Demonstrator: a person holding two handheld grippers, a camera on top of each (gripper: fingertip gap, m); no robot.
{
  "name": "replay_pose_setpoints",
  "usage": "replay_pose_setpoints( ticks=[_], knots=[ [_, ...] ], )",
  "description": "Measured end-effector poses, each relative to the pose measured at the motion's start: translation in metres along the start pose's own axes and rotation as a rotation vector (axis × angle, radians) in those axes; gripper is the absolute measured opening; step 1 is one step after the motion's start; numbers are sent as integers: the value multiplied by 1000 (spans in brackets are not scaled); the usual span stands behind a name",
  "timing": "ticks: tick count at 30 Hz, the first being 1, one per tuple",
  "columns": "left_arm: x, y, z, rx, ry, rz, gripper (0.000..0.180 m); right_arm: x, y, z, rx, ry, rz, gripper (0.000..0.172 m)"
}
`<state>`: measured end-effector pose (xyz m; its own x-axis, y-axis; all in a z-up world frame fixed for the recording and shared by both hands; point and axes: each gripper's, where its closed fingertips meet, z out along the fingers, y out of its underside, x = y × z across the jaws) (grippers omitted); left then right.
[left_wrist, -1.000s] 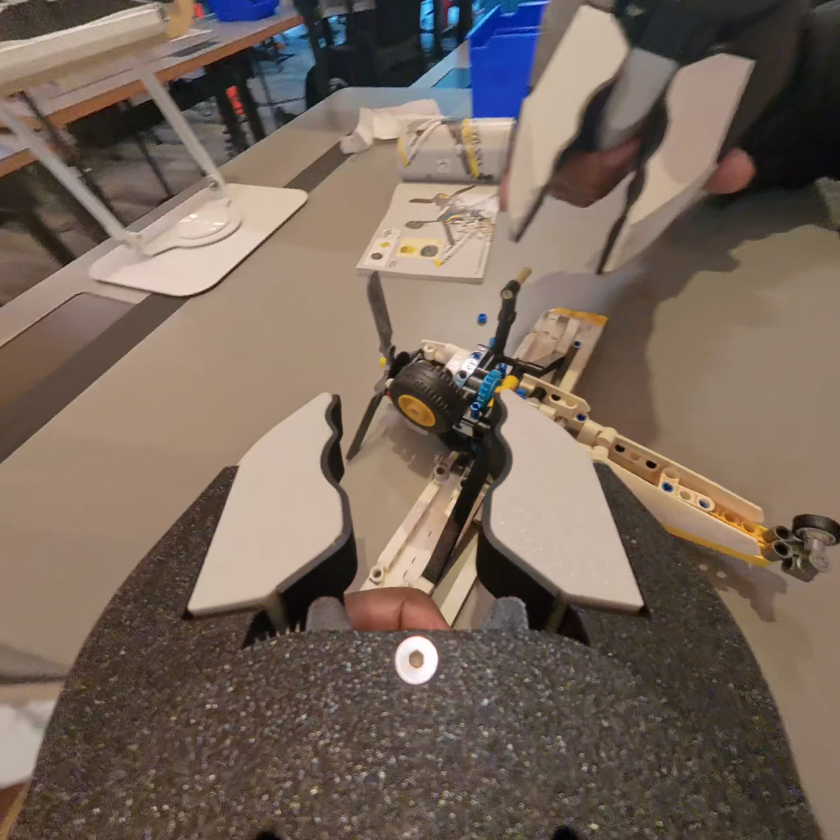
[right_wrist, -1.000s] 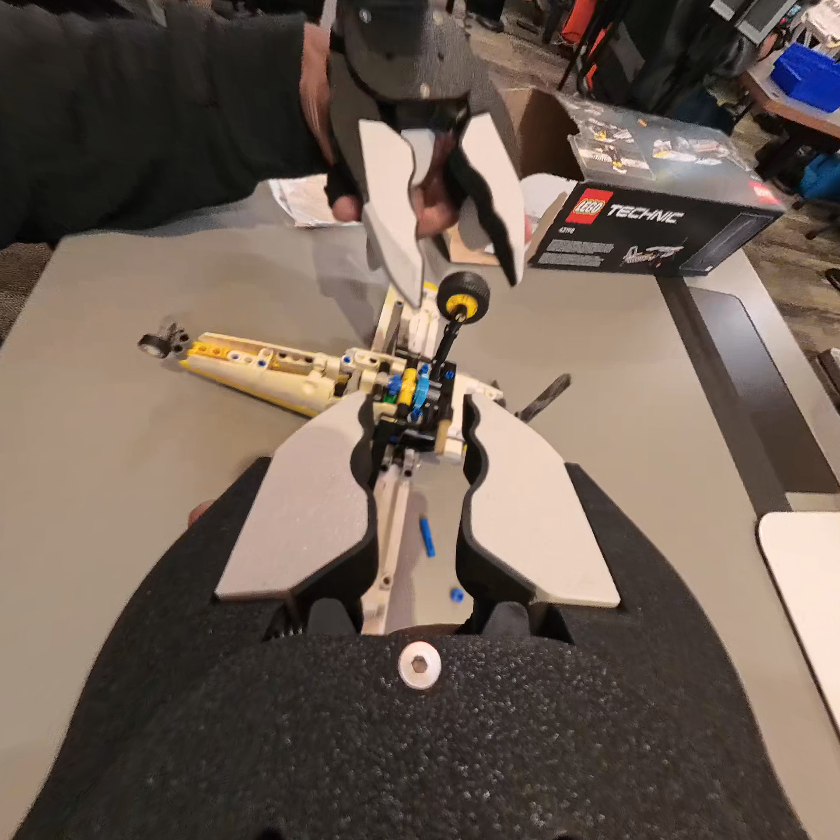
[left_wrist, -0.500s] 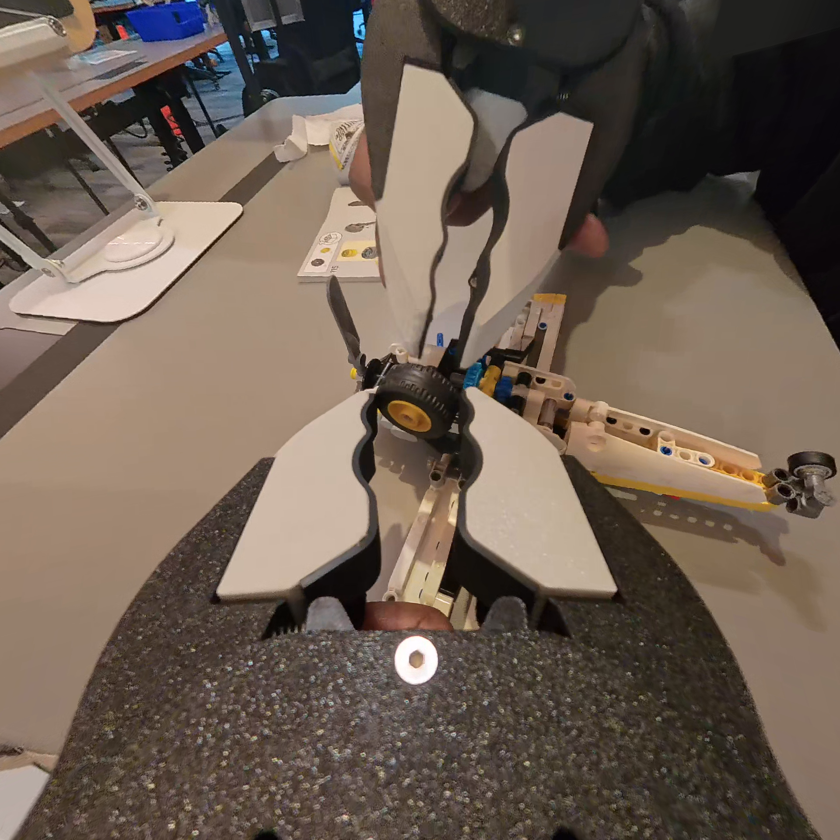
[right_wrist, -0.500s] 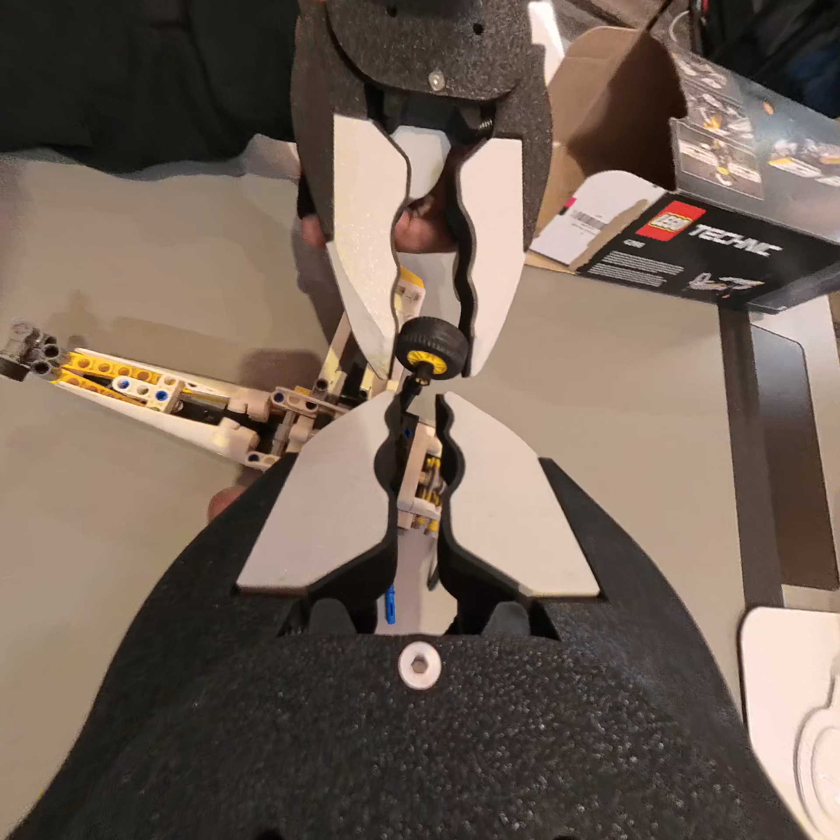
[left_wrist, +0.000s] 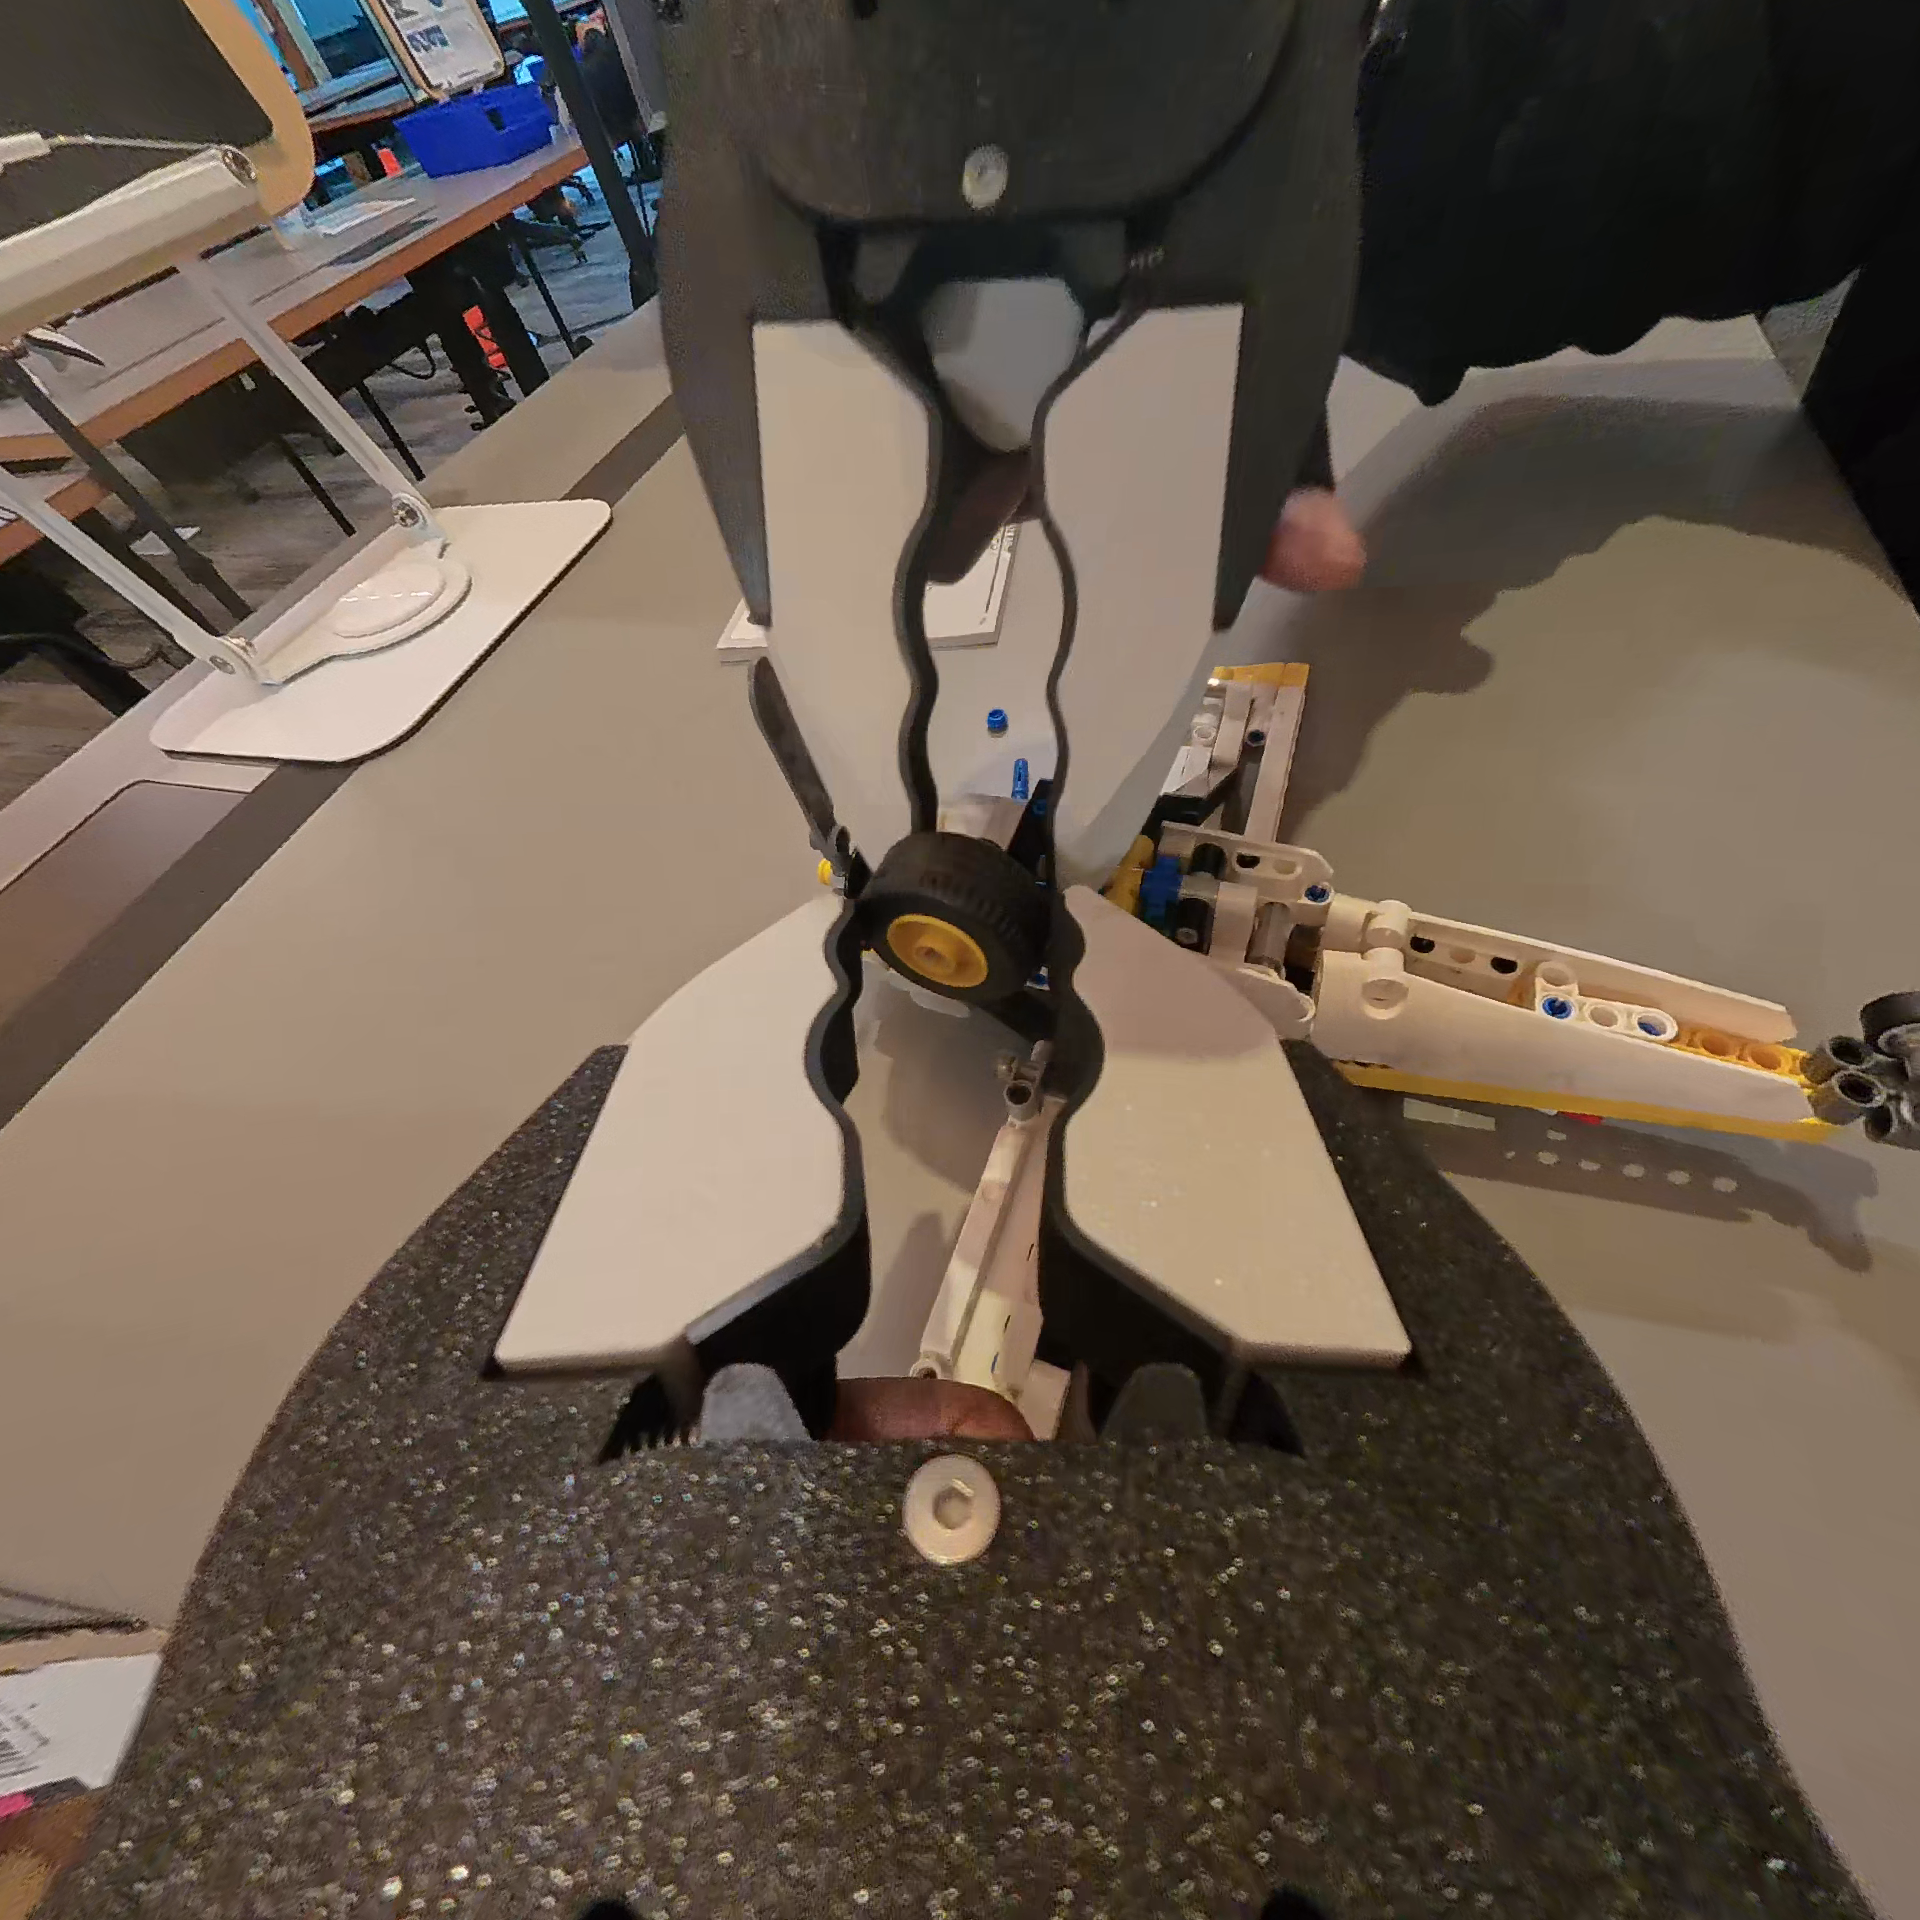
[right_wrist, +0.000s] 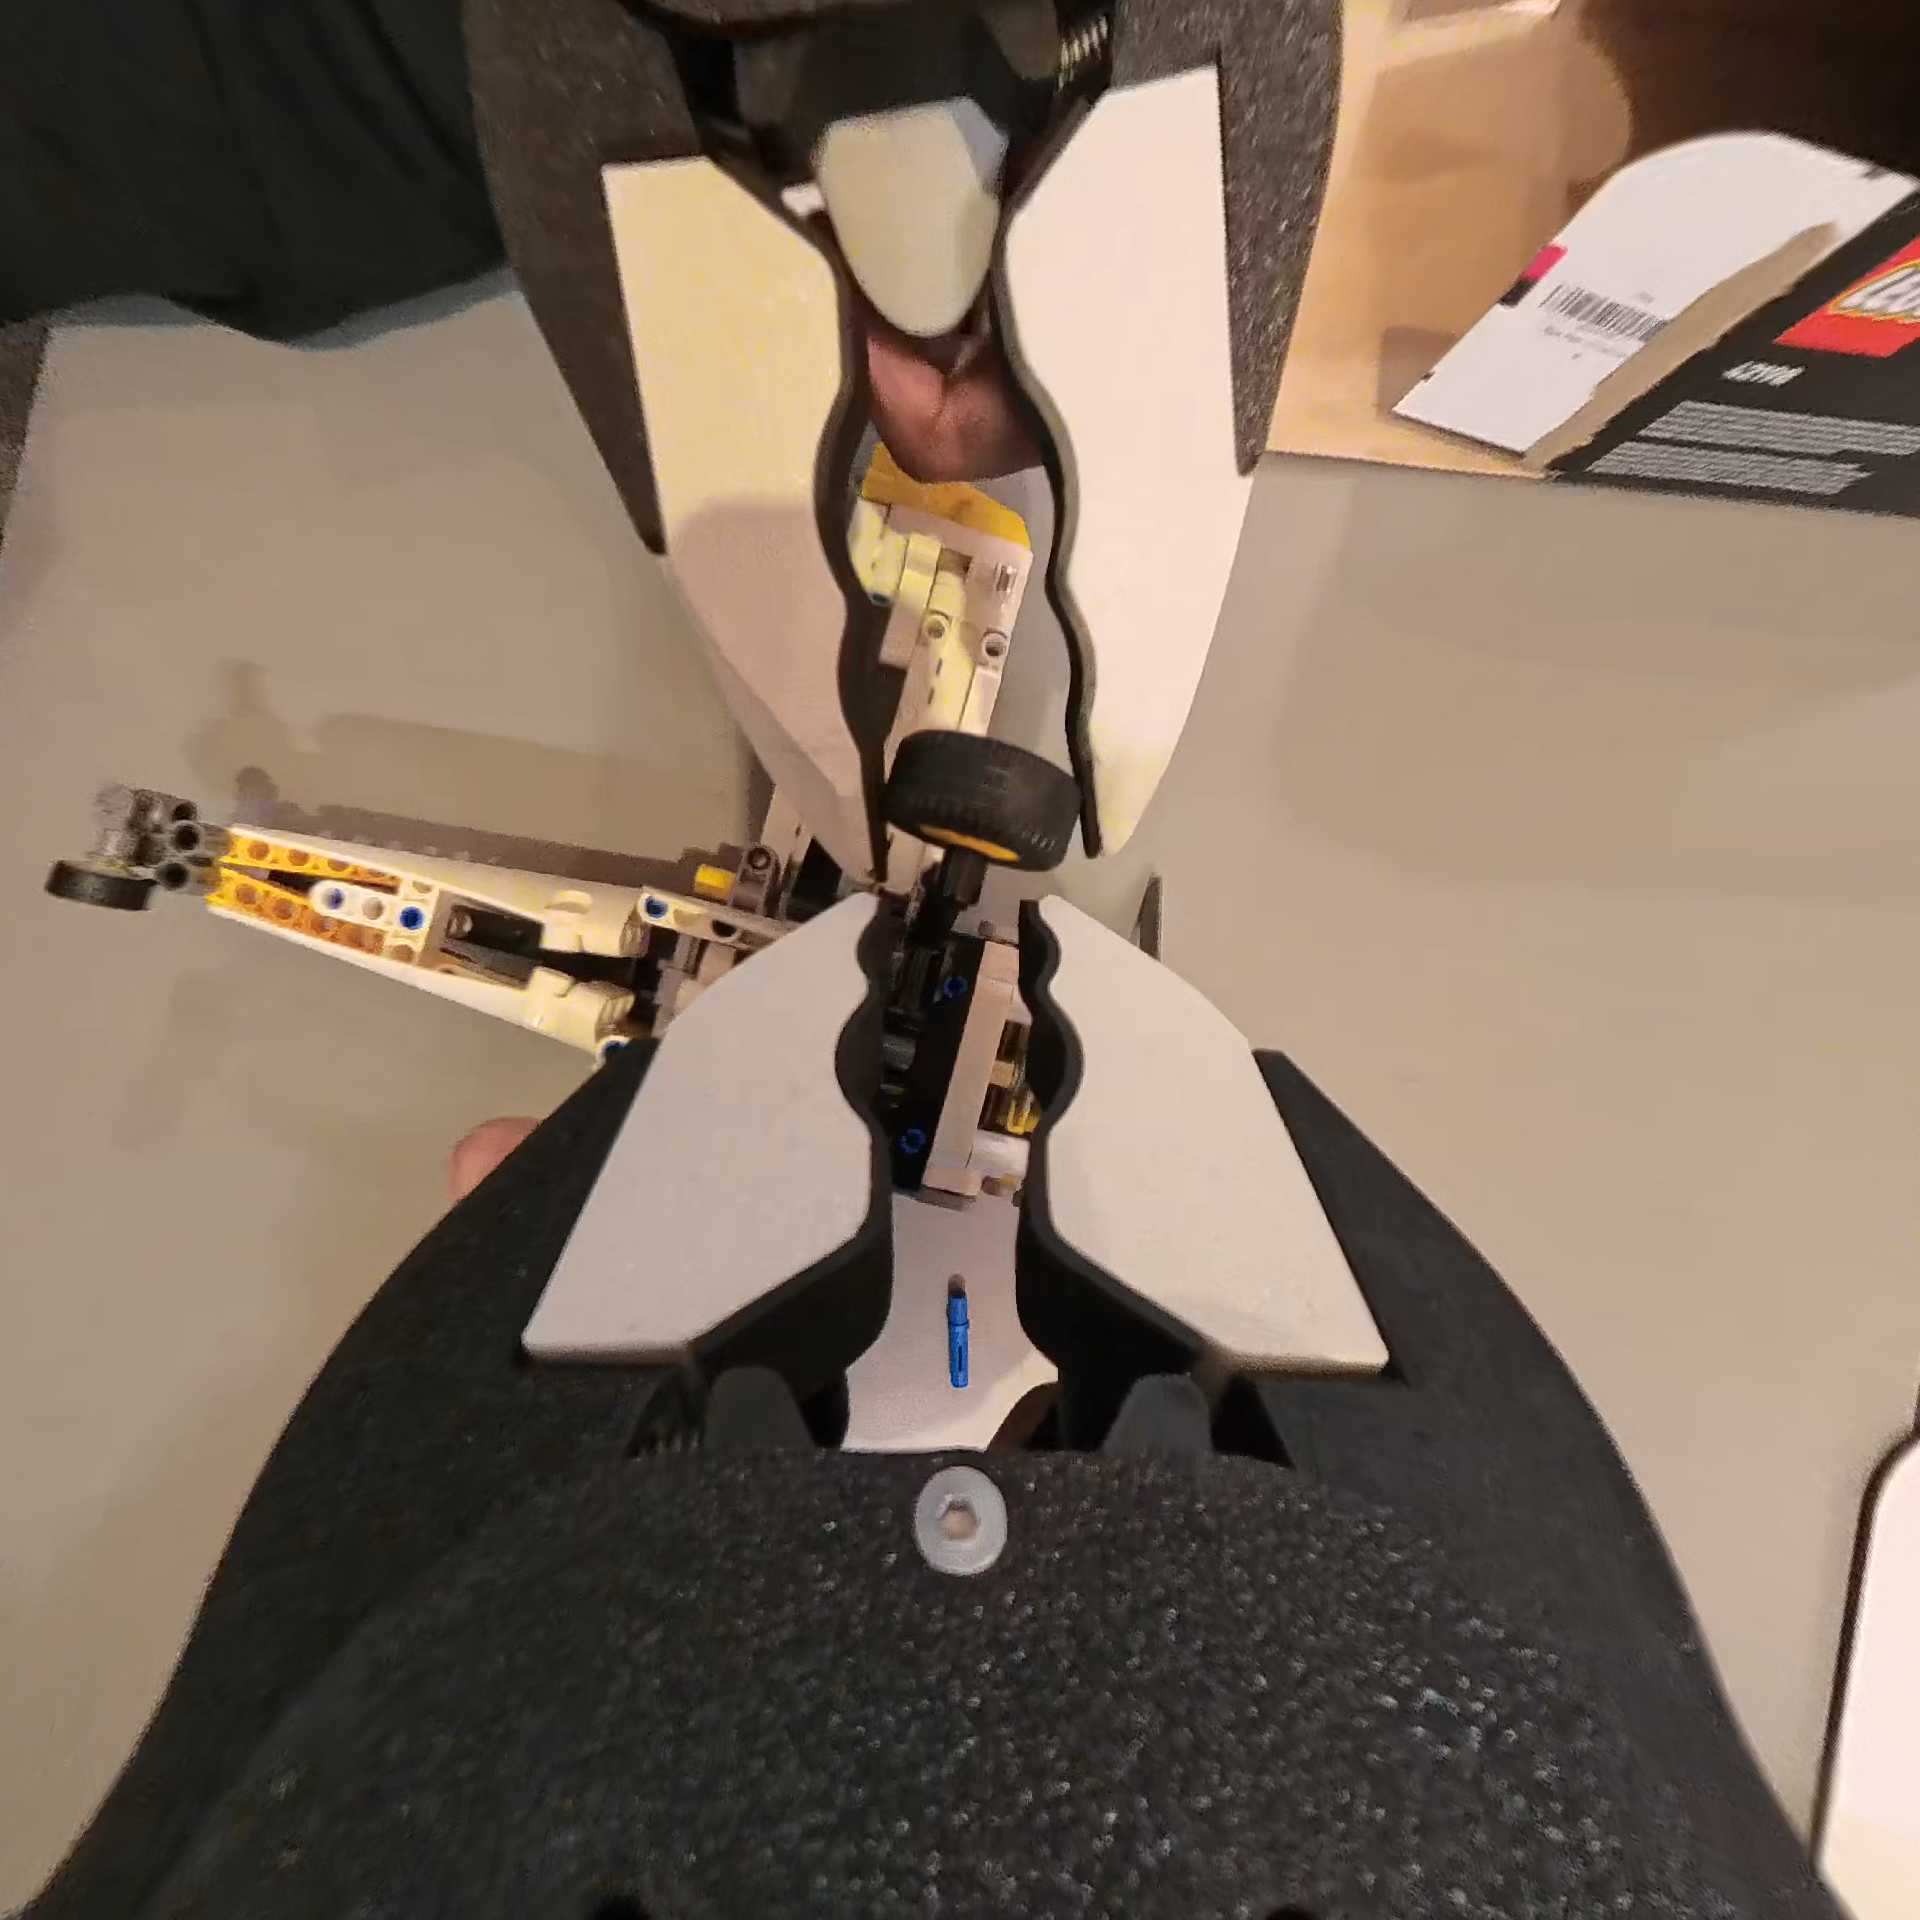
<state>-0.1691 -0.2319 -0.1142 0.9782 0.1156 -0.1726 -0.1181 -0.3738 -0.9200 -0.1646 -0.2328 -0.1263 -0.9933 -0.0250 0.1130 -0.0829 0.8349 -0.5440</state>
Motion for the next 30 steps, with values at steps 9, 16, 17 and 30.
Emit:
replay_pose_setpoints(
  ticks=[9, 16, 17, 30],
  knots=[
    [2, -4, -10, 34, 5, -25, 34, -3, -4, 12, -49, -12, -85, 11],
    [3, -1, -7, 4, -7, 11, 40, -6, -5, 12, -36, -25, -136, 11],
    [5, -1, -6, 2, 0, 21, 39, -6, -5, 13, -36, -26, -145, 11],
    [2, 2, -11, -13, 21, 59, 34, -3, -8, 12, 76, -37, -143, 9]
  ],
)
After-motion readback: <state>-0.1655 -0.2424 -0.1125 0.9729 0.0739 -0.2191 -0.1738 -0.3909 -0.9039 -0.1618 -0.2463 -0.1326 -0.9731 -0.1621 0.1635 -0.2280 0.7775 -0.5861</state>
